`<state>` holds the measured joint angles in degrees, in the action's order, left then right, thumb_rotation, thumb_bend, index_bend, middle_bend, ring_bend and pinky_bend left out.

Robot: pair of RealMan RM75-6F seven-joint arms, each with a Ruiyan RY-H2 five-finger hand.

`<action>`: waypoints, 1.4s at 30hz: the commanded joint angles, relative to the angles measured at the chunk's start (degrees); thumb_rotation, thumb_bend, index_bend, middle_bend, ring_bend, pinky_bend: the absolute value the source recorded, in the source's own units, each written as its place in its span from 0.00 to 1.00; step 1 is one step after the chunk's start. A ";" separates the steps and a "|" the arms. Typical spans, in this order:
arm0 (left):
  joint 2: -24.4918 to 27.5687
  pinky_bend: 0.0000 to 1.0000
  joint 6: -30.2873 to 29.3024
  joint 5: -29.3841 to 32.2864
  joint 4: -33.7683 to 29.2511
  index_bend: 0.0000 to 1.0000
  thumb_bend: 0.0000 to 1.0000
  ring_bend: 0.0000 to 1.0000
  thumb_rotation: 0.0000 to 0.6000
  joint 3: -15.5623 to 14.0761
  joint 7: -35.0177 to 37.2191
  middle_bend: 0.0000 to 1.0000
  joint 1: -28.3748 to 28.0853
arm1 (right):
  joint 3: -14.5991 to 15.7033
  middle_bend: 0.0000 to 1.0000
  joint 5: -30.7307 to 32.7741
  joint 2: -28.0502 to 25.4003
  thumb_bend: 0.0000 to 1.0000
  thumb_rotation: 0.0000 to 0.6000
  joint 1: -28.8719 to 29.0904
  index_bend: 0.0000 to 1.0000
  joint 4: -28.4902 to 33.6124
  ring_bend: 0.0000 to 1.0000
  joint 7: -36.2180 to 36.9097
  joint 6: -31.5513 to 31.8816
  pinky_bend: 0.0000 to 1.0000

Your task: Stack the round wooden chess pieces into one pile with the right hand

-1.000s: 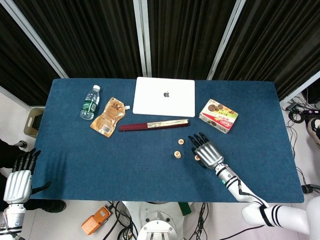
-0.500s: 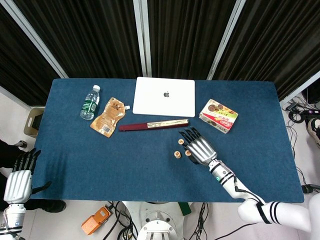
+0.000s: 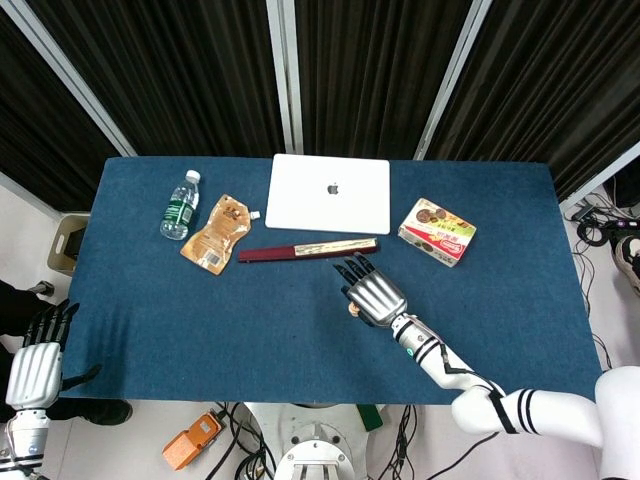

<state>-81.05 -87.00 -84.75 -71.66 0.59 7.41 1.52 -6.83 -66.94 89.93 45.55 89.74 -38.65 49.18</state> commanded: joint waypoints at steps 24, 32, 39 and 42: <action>-0.50 0.00 0.37 0.01 0.72 0.09 0.05 0.00 1.00 0.10 0.34 0.01 -0.16 | 2.13 0.11 2.53 0.46 0.52 1.00 1.84 0.50 -0.38 0.00 -0.72 1.35 0.06; -0.55 0.00 0.49 0.06 0.82 0.09 0.05 0.00 1.00 0.12 0.38 0.01 -0.20 | 2.63 0.11 2.41 0.57 0.52 1.00 2.12 0.48 -0.44 0.00 -0.63 1.74 0.06; -0.70 0.00 0.54 0.08 1.07 0.09 0.05 0.00 1.00 0.12 0.60 0.01 -0.19 | 3.07 0.11 1.45 -0.03 0.52 1.00 1.79 0.47 0.36 0.00 0.37 2.69 0.06; -0.75 0.00 0.53 0.04 1.14 0.09 0.05 0.00 1.00 0.13 0.71 0.01 -0.22 | 2.82 0.11 1.21 -0.79 0.52 1.00 1.43 0.47 0.79 0.00 1.26 3.41 0.06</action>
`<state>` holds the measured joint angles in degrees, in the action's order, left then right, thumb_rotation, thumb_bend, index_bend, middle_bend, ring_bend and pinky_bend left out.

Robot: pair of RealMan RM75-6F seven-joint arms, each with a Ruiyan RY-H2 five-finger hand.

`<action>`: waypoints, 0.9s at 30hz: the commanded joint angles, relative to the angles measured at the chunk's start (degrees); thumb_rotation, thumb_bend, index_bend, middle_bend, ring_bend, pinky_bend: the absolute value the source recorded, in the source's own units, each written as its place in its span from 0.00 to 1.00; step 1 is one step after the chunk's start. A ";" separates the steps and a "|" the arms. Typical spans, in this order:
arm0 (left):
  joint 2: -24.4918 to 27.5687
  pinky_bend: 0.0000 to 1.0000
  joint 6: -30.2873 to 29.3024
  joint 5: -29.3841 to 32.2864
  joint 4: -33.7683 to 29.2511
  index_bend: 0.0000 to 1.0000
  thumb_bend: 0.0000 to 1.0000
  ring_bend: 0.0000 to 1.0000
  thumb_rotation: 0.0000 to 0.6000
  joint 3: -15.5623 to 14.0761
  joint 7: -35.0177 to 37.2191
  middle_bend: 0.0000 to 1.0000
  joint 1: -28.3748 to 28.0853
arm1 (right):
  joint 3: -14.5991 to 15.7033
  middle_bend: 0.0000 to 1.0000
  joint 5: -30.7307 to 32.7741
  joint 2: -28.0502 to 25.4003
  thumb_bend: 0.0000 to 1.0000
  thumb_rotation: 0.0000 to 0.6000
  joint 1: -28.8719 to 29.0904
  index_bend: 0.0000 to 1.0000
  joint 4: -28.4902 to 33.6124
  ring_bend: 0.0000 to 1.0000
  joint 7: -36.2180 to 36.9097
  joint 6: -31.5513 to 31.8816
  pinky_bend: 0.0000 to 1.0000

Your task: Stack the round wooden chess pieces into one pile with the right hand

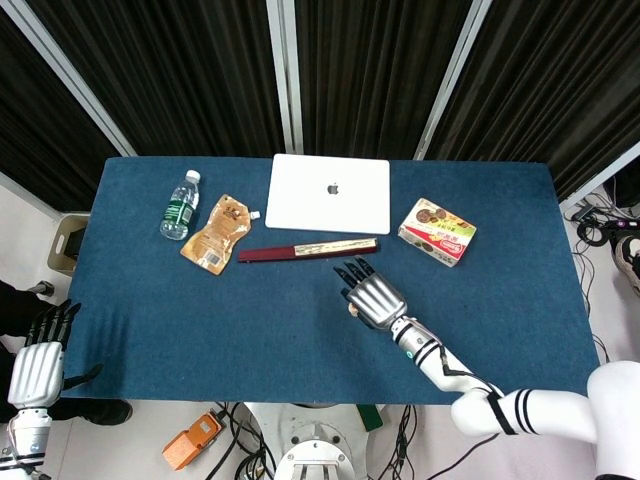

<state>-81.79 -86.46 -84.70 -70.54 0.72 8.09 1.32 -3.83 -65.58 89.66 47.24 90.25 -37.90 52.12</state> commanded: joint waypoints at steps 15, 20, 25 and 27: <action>0.23 0.00 0.01 0.01 -0.39 0.09 0.05 0.00 1.00 0.00 -0.39 0.01 -0.03 | -3.30 0.10 9.65 2.10 0.38 1.00 2.73 0.47 -9.20 0.00 -0.71 -3.10 0.06; 0.42 0.00 0.16 0.22 -0.63 0.09 0.05 0.00 1.00 0.02 -0.66 0.01 0.00 | -3.43 0.10 11.44 4.42 0.38 1.00 4.21 0.48 -12.08 0.00 -1.83 -4.15 0.06; 0.53 0.00 0.22 0.37 -0.79 0.09 0.05 0.00 1.00 0.07 -0.84 0.01 0.03 | -3.45 0.10 12.33 5.93 0.38 1.00 5.33 0.48 -13.64 0.00 -2.25 -4.76 0.06; 0.53 0.00 0.30 0.42 -0.78 0.09 0.05 0.00 1.00 0.04 -0.83 0.01 0.05 | -3.40 0.10 12.58 6.32 0.38 1.00 5.64 0.49 -14.07 0.00 -2.35 -4.87 0.06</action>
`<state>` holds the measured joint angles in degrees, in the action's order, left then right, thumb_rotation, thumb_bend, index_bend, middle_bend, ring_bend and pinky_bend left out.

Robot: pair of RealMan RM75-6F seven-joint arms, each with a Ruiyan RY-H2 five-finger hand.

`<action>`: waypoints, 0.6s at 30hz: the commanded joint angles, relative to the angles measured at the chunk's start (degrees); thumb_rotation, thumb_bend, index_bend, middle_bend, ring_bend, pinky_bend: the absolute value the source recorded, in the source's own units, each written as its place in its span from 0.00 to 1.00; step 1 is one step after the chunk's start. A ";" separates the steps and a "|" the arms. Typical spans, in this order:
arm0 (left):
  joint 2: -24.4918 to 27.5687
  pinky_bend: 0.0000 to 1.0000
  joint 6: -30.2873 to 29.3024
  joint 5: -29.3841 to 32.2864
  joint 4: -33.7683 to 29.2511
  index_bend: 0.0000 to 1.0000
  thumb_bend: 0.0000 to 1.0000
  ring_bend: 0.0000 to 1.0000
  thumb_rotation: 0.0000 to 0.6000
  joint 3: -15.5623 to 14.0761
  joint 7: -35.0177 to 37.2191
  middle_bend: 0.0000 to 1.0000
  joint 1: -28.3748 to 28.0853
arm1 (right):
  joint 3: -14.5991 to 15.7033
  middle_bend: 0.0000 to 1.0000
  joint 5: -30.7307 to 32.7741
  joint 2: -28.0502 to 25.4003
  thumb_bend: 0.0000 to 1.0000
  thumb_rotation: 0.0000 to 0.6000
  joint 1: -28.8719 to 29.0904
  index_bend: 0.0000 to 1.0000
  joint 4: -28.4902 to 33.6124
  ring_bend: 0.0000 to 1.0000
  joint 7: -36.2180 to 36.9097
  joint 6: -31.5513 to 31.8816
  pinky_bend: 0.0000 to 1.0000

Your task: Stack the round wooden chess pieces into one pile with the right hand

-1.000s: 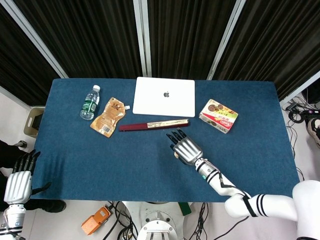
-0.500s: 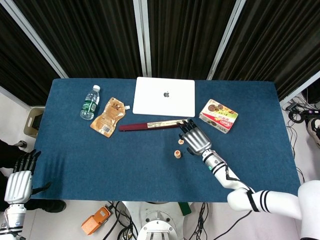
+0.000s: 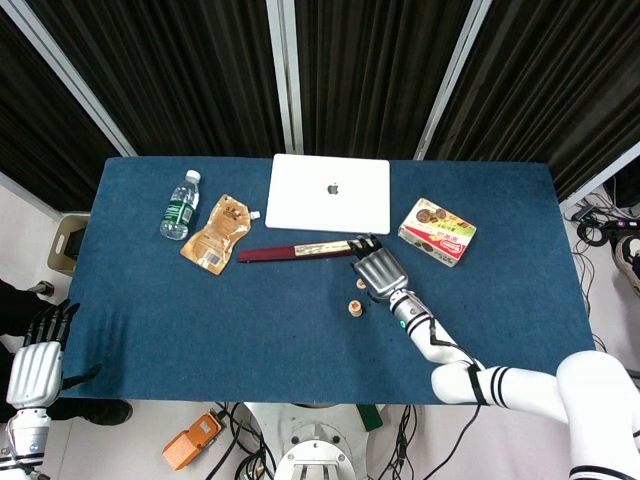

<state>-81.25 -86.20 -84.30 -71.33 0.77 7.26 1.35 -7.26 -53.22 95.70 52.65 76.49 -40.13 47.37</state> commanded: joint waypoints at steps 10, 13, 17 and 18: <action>-0.16 0.00 0.07 0.15 0.38 0.09 0.05 0.00 1.00 -0.10 0.24 0.01 0.20 | 0.61 0.10 1.42 1.94 0.41 1.00 1.17 0.52 -2.59 0.00 -0.32 -0.72 0.06; -0.18 0.00 0.01 0.15 0.49 0.09 0.05 0.00 1.00 -0.11 0.34 0.01 0.27 | 0.65 0.11 1.31 2.29 0.43 1.00 1.23 0.54 -3.09 0.00 0.13 -0.62 0.06; -0.27 0.00 -0.05 0.13 0.73 0.09 0.05 0.00 1.00 -0.08 0.56 0.01 0.30 | 0.71 0.12 0.70 1.98 0.46 1.00 1.03 0.56 -3.05 0.00 0.80 -0.01 0.06; -0.28 0.00 -0.09 0.10 0.76 0.09 0.05 0.00 1.00 -0.08 0.60 0.01 0.31 | 0.70 0.12 0.44 1.65 0.46 1.00 0.92 0.57 -2.67 0.00 0.98 0.28 0.06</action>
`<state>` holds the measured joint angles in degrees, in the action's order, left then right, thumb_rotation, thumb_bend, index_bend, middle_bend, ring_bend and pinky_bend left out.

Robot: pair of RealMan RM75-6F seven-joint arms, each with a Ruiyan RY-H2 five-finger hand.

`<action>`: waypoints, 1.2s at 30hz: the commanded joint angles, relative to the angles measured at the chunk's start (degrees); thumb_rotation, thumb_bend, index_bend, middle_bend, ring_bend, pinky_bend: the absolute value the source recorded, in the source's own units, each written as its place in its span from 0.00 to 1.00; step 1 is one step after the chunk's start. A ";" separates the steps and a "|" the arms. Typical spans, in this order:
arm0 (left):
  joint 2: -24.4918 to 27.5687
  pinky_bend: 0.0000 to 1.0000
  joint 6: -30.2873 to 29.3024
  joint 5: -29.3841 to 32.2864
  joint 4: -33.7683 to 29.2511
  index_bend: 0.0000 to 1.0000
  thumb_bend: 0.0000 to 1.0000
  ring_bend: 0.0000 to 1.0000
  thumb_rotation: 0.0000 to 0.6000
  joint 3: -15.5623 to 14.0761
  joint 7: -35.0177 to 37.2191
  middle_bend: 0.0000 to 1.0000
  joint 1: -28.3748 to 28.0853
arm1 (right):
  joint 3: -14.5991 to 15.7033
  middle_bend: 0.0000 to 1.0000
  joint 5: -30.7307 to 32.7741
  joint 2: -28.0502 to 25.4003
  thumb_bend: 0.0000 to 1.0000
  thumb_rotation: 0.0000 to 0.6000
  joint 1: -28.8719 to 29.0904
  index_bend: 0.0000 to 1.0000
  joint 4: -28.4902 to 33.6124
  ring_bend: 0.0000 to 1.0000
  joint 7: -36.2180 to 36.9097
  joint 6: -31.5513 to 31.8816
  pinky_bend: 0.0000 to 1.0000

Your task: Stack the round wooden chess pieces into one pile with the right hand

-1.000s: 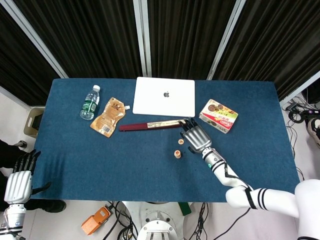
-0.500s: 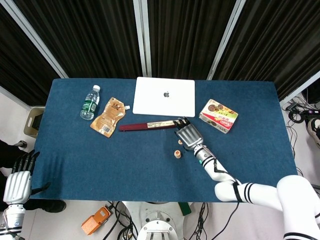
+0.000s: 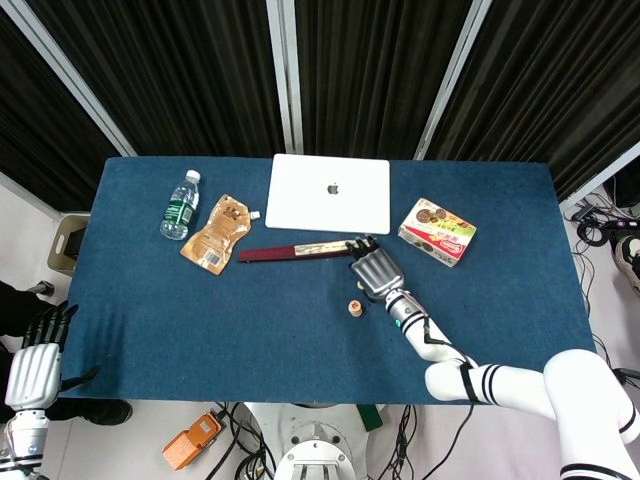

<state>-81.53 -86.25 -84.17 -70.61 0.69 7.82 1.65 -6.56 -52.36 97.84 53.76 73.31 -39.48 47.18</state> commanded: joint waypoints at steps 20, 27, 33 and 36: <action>-0.13 0.00 -0.34 -0.73 -0.38 0.09 0.05 0.00 1.00 0.03 -0.23 0.01 -0.30 | 3.57 0.12 -10.51 -13.57 0.46 1.00 -3.83 0.56 21.66 0.00 0.05 6.58 0.06; -0.10 0.00 -0.24 -0.48 -0.25 0.09 0.05 0.00 1.00 0.02 -0.13 0.01 -0.19 | 4.05 0.12 -9.48 -12.08 0.46 1.00 -3.24 0.55 20.99 0.00 -2.20 5.94 0.06; -0.21 0.00 -0.16 -0.52 -0.11 0.09 0.05 0.00 1.00 0.05 -0.04 0.01 -0.29 | 4.01 0.12 -8.50 -11.13 0.46 1.00 -2.67 0.55 20.60 0.00 -3.27 5.44 0.06; -0.23 0.00 -0.12 -0.45 0.08 0.09 0.05 0.00 1.00 0.06 0.13 0.01 -0.26 | 4.02 0.12 -8.29 -10.79 0.46 1.00 -2.51 0.55 20.48 0.00 -3.47 5.37 0.06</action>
<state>-81.76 -86.37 -84.63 -70.53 0.75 7.95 1.39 -2.54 -60.66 87.04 51.24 93.80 -42.95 52.56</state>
